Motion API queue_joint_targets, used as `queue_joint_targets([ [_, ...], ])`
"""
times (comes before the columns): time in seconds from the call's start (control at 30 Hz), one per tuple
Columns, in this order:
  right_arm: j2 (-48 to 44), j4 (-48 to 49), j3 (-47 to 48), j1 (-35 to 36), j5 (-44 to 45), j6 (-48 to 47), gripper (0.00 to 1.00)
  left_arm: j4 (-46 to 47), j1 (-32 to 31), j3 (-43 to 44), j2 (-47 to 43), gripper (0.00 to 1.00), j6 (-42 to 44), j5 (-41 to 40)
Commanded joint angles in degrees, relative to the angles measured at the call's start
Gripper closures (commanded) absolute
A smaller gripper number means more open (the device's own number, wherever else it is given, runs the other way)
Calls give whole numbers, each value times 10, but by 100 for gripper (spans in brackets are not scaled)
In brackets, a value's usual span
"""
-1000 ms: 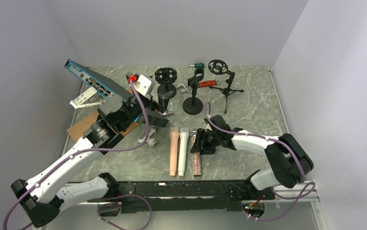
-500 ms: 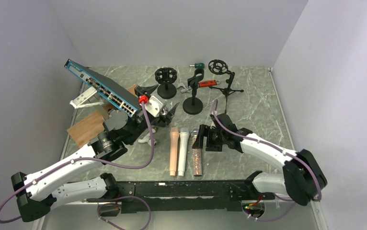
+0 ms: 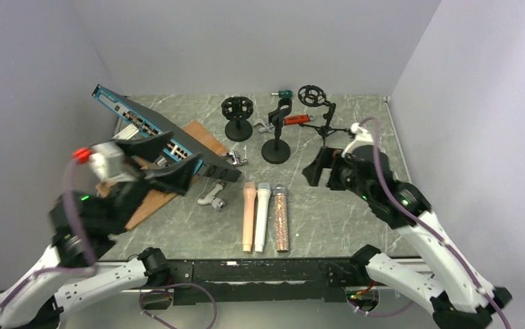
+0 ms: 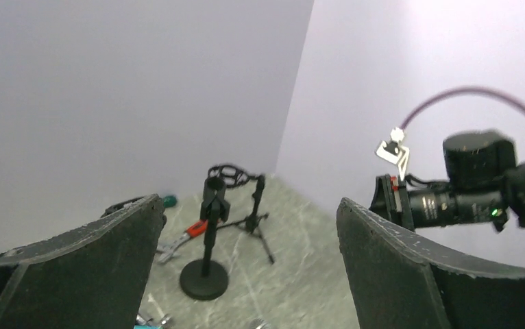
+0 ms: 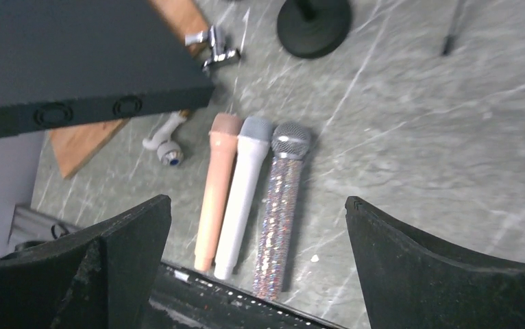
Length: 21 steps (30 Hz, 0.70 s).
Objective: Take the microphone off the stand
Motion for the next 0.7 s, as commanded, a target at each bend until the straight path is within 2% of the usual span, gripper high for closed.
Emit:
queue_joint_targets([
  [0.0,-88,-103,39,1,106,-26,0,-66,1,-12,-112,1,-102,-26],
  [0.27,-242,-102,49,1,120,-2,0,-68,1,-102,-318,1,-148,30],
  [0.4,-289,-117,83,1,133,-12,0,-75,1,-111,-367,1,-163,56],
  [0.57,-294,-144,139,1,142,-20,0,-79,1,-108,-392,1,-159,65],
  [0.67,-294,-153,141,0,146,-28,0,-87,1,-106,-393,1,-144,53],
])
